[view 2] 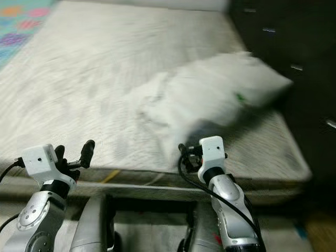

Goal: Clean up the room

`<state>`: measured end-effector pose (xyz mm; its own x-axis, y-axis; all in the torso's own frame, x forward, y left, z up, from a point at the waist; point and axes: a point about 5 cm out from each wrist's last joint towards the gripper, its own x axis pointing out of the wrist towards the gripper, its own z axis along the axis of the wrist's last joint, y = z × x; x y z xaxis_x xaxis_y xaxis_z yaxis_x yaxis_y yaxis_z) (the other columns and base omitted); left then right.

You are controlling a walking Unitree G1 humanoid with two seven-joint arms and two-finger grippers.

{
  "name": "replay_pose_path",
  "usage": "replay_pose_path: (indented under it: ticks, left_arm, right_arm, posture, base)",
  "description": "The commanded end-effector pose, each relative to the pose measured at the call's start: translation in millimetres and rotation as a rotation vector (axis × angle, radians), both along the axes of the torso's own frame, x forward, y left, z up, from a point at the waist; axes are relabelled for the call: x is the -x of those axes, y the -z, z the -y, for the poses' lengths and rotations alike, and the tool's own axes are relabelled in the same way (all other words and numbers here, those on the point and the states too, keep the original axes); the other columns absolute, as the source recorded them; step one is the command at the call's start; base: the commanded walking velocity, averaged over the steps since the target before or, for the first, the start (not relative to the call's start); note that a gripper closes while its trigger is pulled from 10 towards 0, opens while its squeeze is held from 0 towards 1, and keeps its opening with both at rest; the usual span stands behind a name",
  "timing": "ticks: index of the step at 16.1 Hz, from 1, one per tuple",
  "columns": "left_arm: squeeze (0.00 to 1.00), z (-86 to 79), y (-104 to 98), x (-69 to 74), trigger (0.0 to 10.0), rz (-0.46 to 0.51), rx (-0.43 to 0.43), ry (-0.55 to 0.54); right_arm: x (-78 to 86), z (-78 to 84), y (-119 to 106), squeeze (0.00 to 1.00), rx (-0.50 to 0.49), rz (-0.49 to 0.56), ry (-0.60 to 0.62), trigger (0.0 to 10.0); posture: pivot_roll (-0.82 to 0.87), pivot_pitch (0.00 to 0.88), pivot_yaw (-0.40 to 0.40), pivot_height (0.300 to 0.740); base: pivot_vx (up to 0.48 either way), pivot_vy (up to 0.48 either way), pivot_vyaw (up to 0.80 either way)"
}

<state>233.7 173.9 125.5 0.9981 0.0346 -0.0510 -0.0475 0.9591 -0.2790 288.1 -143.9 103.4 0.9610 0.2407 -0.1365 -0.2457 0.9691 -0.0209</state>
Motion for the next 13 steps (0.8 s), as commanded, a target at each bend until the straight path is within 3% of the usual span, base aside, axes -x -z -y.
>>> replay_pose_path:
  ticks: [1, 6, 13]
  left_arm:
    - [0.00, 3.5, 2, -0.9, 10.0, -0.016, 0.000, 0.013]
    - [0.00, 7.8, -1, -2.9, 10.0, -0.010, 0.005, 0.016]
    - [0.00, 9.2, -2, -5.2, 10.0, -0.007, -0.009, 0.027]
  right_arm:
    - [-0.2, 4.8, 3, 0.00, 0.003, -0.014, 0.022, 10.0]
    - [-3.2, -1.8, 3, 0.00, -0.019, -0.007, 0.012, 10.0]
    - [-29.8, -18.9, -5, 0.00, -0.052, 0.010, 0.081, 10.0]
  posture:
    - [-0.02, 0.137, -0.057, 0.556]
    - [-0.01, 0.129, -0.056, 0.531]
    - [0.00, 0.125, -0.047, 0.531]
  base:
    - [0.000, 0.000, 0.00]
    - [0.000, 0.000, 0.00]
    - [0.000, 0.000, 0.00]
